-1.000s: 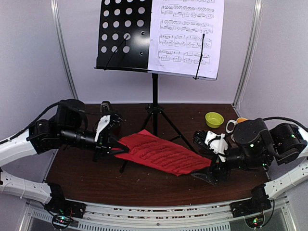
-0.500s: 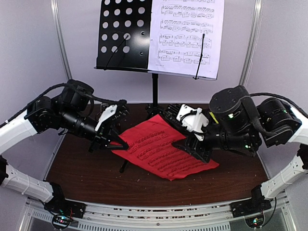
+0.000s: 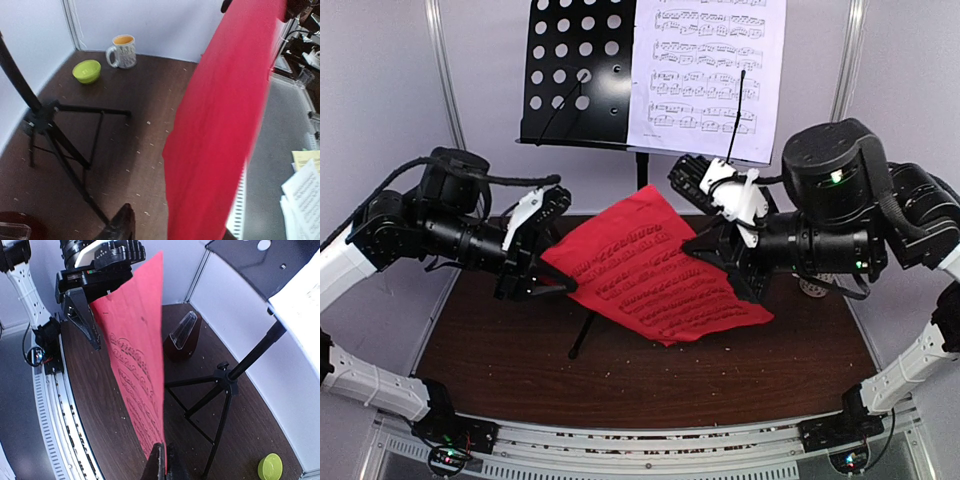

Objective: Set up the instrument practice props

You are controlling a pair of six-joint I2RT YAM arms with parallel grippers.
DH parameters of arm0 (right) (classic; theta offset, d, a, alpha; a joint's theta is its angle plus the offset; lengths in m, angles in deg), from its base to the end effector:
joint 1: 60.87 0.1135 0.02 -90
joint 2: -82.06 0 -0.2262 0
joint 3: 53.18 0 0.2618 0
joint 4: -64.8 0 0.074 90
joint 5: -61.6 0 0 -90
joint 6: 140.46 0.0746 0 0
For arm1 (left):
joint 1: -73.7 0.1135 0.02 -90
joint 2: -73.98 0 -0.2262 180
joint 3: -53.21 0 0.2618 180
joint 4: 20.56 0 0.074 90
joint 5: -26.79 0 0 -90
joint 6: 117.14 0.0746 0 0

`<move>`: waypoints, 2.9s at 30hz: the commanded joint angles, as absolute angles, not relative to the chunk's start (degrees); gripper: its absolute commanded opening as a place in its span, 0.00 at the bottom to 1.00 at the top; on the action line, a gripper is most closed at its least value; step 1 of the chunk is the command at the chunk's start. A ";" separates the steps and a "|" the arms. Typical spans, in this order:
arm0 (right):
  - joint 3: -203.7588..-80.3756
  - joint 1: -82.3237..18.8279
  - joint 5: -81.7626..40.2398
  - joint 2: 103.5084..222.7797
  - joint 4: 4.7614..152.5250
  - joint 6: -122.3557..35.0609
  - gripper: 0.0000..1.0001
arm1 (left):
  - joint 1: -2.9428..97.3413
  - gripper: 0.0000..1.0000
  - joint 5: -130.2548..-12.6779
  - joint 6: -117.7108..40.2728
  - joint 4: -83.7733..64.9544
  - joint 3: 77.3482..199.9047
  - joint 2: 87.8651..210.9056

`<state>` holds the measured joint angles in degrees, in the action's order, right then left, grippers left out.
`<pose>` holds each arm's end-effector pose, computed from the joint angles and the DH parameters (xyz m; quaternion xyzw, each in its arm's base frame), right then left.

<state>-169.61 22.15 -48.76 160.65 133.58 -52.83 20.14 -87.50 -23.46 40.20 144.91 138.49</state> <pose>0.0629 0.3000 0.4218 -0.5167 0.6885 0.1967 0.4694 0.1380 -0.2385 0.3588 0.5000 0.7086 -0.3630 0.3409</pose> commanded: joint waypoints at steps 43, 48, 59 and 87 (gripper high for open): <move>-198.88 10.73 -61.48 167.81 99.02 -51.78 0.00 | 26.82 0.48 -45.84 -23.70 33.59 190.30 162.60; -198.80 10.67 -62.85 168.38 99.05 -52.01 0.00 | 27.02 0.38 -46.12 -23.40 33.59 190.61 162.86; -198.70 10.03 -63.73 169.25 99.14 -52.67 0.00 | 27.11 0.27 -45.33 -23.11 30.98 187.08 161.06; -198.00 9.49 -60.93 172.33 96.66 -52.80 0.00 | 27.12 0.00 -56.86 -26.40 -0.06 167.07 151.81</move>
